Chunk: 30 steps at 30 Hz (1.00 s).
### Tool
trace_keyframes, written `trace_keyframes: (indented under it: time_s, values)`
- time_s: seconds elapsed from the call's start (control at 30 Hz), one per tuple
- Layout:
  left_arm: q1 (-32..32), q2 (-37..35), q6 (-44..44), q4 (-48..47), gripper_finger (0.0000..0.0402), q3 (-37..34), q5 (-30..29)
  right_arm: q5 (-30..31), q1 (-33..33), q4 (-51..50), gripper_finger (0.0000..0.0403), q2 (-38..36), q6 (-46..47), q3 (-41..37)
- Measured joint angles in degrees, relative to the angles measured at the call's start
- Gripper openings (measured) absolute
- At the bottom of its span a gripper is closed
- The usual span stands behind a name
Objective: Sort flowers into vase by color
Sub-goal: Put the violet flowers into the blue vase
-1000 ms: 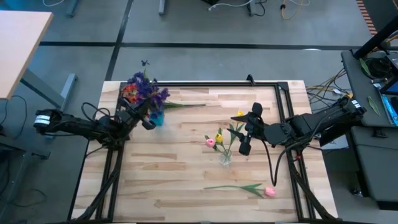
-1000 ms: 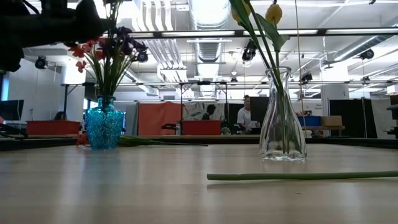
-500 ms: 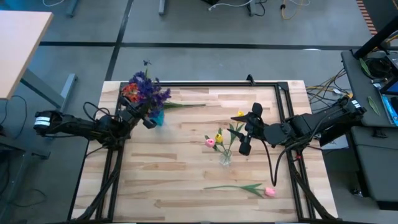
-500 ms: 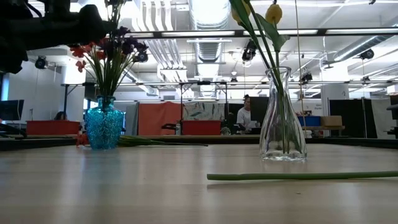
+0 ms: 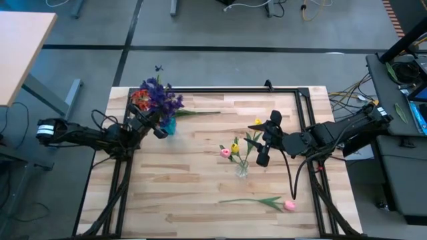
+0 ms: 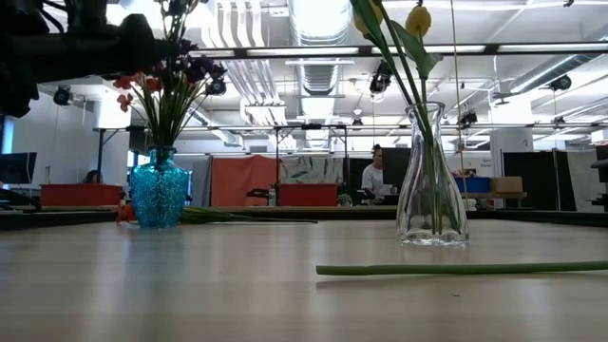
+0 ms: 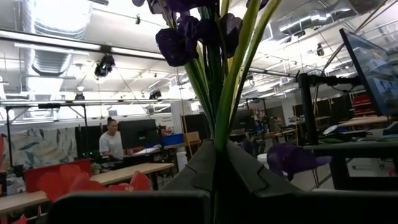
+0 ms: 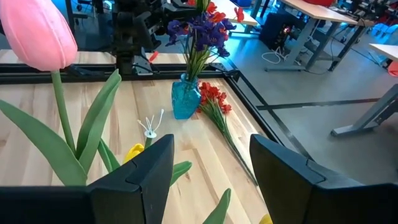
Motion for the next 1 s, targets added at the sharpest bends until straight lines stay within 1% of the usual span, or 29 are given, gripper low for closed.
trace_keyframes:
  time_s: [0.17, 0.3, 0.7, 0.77, 0.87, 1.0]
  values:
    - [0.00, 0.17, 0.00, -0.11, 0.0000, -0.01, -0.16, -0.16, 0.00, -0.05, 0.0203, 0.01, 0.17, 0.00]
    - [0.00, 0.50, -0.24, -0.14, 0.0000, -0.02, -1.53, -0.45, 0.00, -0.08, 0.0203, 0.01, 0.20, 0.00]
    - [0.00, 2.48, -1.51, -0.36, 0.0000, -0.02, -1.53, -0.54, 0.00, -0.08, 0.0203, 0.01, 0.22, 0.00]
    - [0.00, 2.47, -1.51, -0.33, 0.0005, -0.02, -1.55, -0.61, 0.00, -0.07, 0.0203, 0.01, 0.22, 0.00]
    - [0.00, 2.36, -1.51, -0.18, 0.0019, -0.02, -2.20, -2.79, 0.00, -0.04, 0.0203, 0.01, 0.24, 0.00]
    - [0.00, 2.39, -1.55, -0.17, 0.0039, -0.04, -6.70, -3.39, 0.02, 0.01, 0.0203, 0.01, 1.02, -0.01]
